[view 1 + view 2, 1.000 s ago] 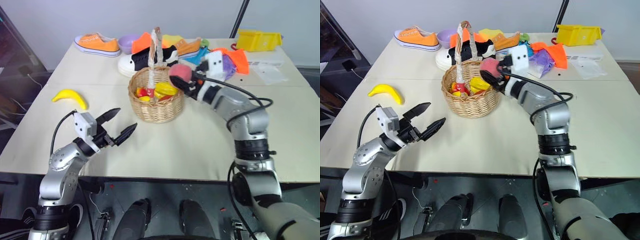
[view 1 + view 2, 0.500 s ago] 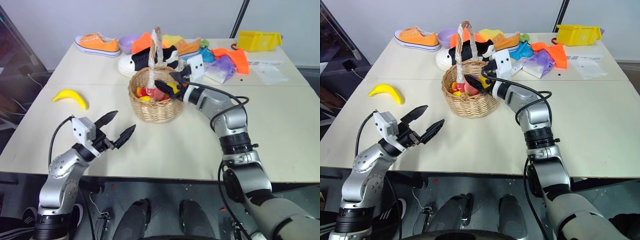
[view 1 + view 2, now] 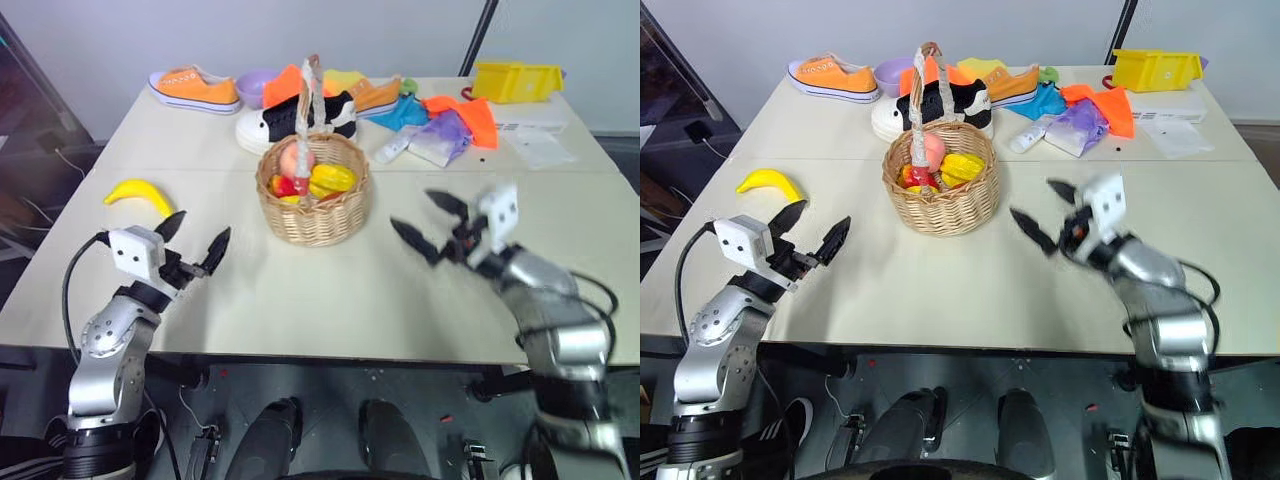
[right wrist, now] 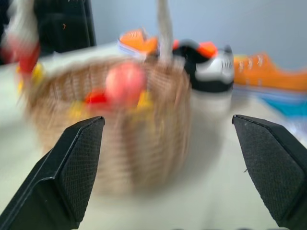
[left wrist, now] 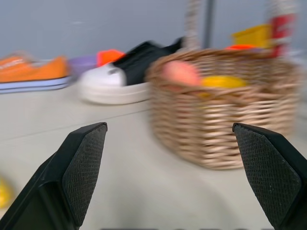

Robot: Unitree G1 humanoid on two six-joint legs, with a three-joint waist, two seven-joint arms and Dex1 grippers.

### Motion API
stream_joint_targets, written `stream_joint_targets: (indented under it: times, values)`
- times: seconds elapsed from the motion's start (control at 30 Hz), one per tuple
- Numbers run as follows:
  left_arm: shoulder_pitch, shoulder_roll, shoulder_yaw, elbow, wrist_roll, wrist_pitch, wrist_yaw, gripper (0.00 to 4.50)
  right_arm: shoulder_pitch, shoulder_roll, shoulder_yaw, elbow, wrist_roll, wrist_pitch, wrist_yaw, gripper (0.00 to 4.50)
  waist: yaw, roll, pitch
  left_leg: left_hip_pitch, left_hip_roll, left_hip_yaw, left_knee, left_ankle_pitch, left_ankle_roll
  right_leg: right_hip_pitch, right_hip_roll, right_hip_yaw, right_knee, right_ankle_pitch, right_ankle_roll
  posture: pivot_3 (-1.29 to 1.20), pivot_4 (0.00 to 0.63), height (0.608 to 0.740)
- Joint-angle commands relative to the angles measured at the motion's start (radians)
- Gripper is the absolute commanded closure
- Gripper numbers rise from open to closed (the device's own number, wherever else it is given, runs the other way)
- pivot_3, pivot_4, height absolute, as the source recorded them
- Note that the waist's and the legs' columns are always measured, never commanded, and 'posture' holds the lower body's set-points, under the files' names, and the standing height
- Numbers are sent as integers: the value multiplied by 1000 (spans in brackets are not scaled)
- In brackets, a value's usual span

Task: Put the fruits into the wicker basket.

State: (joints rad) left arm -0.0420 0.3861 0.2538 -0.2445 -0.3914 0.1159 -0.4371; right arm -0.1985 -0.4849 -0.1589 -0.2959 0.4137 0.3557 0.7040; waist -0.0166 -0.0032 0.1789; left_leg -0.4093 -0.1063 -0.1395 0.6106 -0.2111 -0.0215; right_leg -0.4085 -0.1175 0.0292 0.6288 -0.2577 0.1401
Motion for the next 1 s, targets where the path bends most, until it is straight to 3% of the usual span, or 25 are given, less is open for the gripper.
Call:
stream_joint_targets:
  times: [0.03, 0.2, 0.47, 0.7, 1.0]
  values:
    - [-18, 0, 38, 7, 86, 3, 115, 0, 69, -16, 10, -163, 42, -66, 58, 54, -2, 0, 0, 0, 0, 0, 0, 0, 0, 0, 0, 0, 0, 0, 0, 0, 150, 740]
    - [-48, -41, 59, 15, 172, 97, 314, 0, 114, -12, 41, -191, 1, -142, 55, 54, 8, -3, 0, 1, 0, -1, 3, 0, 0, 3, 0, 0, 0, 0, 0, 0, 150, 740]
    - [-92, -80, 75, 25, 196, 160, 411, 0, 87, -2, 95, -116, -51, -219, 58, 54, 28, -4, -1, 1, 0, -1, 2, 0, 0, 2, 0, -1, -1, 0, 0, 0, 150, 740]
    - [-259, -36, 77, 114, 193, 369, 459, 0, 61, -6, 125, -74, -67, -261, 74, 54, 30, -5, 0, 1, -1, -1, 3, 0, 0, 3, 0, -1, -1, 0, 1, 0, 150, 740]
    - [-548, 109, 62, 484, 186, 505, 353, 0, 35, 19, 164, -56, -84, -266, 48, 54, 27, -6, 0, 1, 0, -2, 3, 0, -1, 2, 1, -2, 1, 0, 1, 0, 150, 740]
